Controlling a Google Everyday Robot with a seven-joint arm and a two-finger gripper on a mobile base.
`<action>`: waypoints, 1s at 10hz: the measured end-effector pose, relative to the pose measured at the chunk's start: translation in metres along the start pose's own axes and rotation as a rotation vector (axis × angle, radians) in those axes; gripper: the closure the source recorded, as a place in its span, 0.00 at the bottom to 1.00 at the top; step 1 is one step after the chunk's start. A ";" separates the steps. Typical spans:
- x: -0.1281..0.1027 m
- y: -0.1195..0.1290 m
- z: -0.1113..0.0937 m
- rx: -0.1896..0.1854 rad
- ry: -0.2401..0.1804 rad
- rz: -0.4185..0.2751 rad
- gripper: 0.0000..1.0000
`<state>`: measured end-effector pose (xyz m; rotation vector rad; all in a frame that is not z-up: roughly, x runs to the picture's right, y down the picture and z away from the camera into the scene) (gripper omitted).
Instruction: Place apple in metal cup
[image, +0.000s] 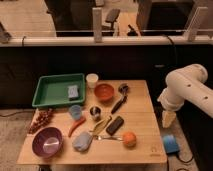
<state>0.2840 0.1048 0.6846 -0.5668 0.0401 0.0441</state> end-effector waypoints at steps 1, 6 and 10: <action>0.000 0.000 0.000 0.000 0.000 0.000 0.20; 0.000 0.001 0.000 0.000 0.000 0.000 0.20; -0.002 0.029 0.007 0.000 -0.014 -0.044 0.20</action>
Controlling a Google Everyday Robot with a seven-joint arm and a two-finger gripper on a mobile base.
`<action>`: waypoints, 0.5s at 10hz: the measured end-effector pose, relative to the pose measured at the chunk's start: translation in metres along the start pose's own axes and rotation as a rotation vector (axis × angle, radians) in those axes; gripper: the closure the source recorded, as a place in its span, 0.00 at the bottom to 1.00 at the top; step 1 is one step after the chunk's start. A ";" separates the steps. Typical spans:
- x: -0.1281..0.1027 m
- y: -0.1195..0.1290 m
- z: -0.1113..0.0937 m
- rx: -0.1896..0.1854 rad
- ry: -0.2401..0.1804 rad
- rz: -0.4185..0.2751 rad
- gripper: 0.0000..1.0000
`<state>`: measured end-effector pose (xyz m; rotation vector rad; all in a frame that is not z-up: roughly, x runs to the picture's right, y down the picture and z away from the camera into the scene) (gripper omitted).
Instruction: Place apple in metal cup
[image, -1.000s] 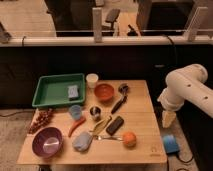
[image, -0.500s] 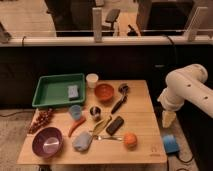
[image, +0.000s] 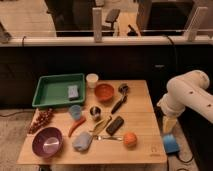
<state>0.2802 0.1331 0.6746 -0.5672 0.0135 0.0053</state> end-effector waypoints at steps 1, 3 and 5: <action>-0.003 0.000 0.001 0.002 -0.004 -0.011 0.20; -0.015 0.005 0.005 0.003 -0.010 -0.045 0.20; -0.020 0.012 0.007 0.003 -0.012 -0.067 0.20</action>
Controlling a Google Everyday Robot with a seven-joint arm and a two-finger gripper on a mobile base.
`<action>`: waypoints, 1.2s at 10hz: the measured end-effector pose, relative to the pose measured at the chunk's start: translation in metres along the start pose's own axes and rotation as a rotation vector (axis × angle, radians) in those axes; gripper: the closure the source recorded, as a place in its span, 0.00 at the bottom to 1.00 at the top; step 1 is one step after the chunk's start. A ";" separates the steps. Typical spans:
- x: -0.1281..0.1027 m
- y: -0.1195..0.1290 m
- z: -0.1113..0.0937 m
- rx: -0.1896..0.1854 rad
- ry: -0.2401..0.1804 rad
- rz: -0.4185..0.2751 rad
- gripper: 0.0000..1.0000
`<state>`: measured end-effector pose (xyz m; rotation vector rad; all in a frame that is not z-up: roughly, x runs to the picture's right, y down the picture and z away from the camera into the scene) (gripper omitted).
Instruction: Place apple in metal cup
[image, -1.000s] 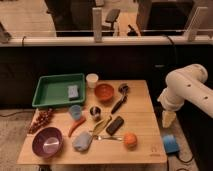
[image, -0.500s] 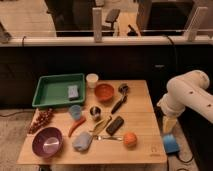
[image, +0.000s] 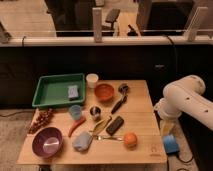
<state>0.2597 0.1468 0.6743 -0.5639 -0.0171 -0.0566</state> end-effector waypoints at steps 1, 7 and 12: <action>-0.004 0.003 0.001 0.002 0.000 -0.018 0.20; -0.045 0.013 0.002 0.006 -0.028 -0.132 0.20; -0.078 0.020 0.011 0.008 -0.042 -0.220 0.20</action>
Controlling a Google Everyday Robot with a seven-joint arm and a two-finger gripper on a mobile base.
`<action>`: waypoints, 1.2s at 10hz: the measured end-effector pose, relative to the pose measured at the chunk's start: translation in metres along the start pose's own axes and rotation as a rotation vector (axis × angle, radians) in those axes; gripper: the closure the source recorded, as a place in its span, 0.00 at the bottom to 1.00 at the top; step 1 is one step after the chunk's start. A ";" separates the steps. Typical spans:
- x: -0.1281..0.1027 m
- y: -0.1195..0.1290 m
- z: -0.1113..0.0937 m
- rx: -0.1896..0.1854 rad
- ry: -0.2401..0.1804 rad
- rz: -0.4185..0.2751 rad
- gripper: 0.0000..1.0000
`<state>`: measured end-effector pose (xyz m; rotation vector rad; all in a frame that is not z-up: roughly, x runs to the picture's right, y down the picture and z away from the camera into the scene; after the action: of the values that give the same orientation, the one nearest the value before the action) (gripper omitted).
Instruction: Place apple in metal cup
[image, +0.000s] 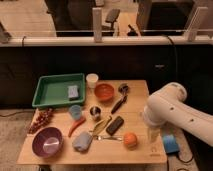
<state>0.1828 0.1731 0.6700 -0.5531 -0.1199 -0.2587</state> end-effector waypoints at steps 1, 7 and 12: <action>-0.007 -0.001 0.004 0.000 -0.003 -0.014 0.20; -0.039 -0.001 0.035 -0.010 -0.040 -0.087 0.20; -0.053 -0.001 0.051 -0.011 -0.064 -0.141 0.20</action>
<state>0.1289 0.2105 0.7042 -0.5650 -0.2204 -0.3788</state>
